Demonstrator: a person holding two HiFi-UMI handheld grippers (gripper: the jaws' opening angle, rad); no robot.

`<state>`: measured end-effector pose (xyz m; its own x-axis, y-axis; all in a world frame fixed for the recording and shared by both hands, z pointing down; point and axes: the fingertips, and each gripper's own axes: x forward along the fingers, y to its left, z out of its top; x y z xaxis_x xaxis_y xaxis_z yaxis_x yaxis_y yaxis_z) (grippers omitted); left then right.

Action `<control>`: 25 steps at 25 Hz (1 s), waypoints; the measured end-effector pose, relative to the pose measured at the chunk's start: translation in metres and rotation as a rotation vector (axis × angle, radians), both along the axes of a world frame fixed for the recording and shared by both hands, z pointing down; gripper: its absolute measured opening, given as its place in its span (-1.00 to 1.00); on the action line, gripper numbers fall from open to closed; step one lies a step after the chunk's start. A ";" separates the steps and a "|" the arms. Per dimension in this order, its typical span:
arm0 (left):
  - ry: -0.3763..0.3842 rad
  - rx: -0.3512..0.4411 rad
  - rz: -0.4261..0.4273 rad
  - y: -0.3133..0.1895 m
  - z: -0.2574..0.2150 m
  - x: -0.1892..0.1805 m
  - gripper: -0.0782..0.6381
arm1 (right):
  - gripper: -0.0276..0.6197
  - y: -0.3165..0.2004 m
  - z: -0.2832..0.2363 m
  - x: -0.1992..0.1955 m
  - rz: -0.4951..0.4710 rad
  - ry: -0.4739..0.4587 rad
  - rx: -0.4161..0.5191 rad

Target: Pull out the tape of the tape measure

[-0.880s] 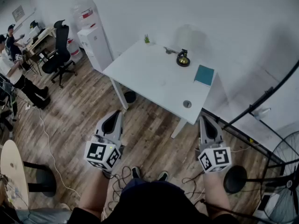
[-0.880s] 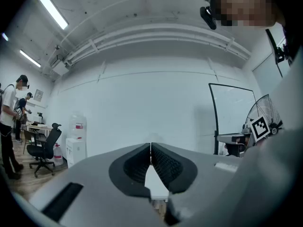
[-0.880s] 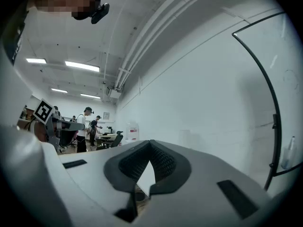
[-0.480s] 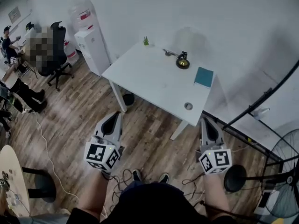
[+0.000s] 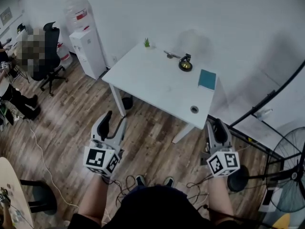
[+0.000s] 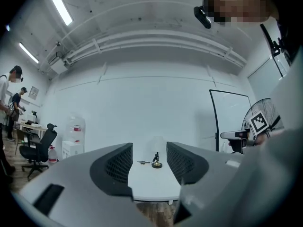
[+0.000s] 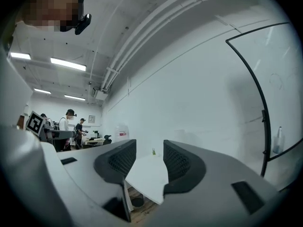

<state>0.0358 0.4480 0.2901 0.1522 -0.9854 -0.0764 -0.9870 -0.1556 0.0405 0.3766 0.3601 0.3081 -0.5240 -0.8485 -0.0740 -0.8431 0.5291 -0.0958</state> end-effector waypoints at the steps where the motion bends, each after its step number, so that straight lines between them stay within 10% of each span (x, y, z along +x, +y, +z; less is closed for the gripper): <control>1: 0.004 -0.003 0.004 0.000 0.003 -0.007 -0.18 | -0.34 0.000 0.003 -0.003 0.011 0.002 -0.009; 25: 0.009 -0.108 -0.115 -0.075 0.050 -0.119 -0.16 | -0.31 -0.121 0.049 -0.102 -0.057 -0.011 -0.105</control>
<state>-0.0829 0.3729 0.3398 0.0377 -0.9988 0.0303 -0.9976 -0.0358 0.0600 0.2749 0.2395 0.3570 -0.5711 -0.8208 0.0078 -0.8107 0.5626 -0.1621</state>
